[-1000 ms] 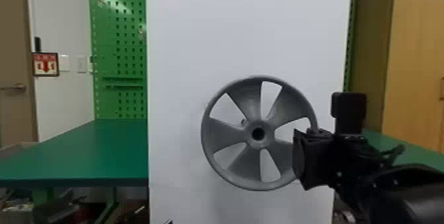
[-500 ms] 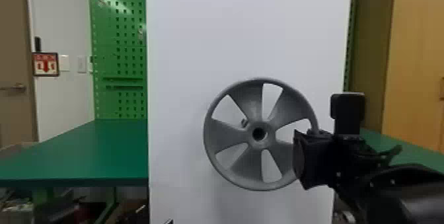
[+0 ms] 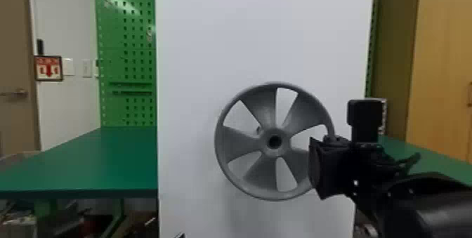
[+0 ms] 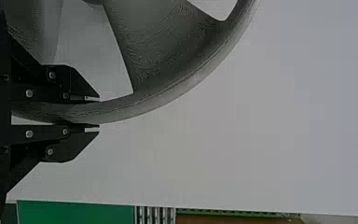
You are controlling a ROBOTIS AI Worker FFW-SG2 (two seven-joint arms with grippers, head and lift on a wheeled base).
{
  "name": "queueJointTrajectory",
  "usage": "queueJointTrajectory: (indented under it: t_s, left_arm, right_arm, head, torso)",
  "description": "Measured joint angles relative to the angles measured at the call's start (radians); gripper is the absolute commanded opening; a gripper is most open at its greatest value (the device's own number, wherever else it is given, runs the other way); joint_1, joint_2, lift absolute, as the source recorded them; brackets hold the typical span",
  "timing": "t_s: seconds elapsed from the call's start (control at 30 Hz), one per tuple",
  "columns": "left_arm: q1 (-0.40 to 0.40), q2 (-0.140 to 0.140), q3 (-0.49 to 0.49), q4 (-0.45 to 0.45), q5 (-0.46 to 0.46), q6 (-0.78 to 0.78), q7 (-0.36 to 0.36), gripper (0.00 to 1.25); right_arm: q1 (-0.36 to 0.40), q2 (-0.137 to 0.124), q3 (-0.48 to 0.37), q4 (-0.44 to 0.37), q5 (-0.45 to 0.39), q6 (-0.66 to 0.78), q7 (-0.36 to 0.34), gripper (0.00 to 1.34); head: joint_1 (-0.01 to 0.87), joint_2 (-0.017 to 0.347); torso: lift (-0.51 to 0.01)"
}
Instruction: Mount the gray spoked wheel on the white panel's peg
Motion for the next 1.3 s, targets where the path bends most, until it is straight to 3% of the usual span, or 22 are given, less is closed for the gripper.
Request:
queueJointTrajectory:
  t_s: [1.3]
  left_arm:
    - [-0.001,0.000,0.000,-0.001,-0.001,0.000,0.000,0.70]
  right_arm:
    - [-0.005,-0.007,-0.022,0.133,0.070,-0.120,0.109,0.15]
  head:
    - [0.123,-0.008]
  torso:
    - [-0.397]
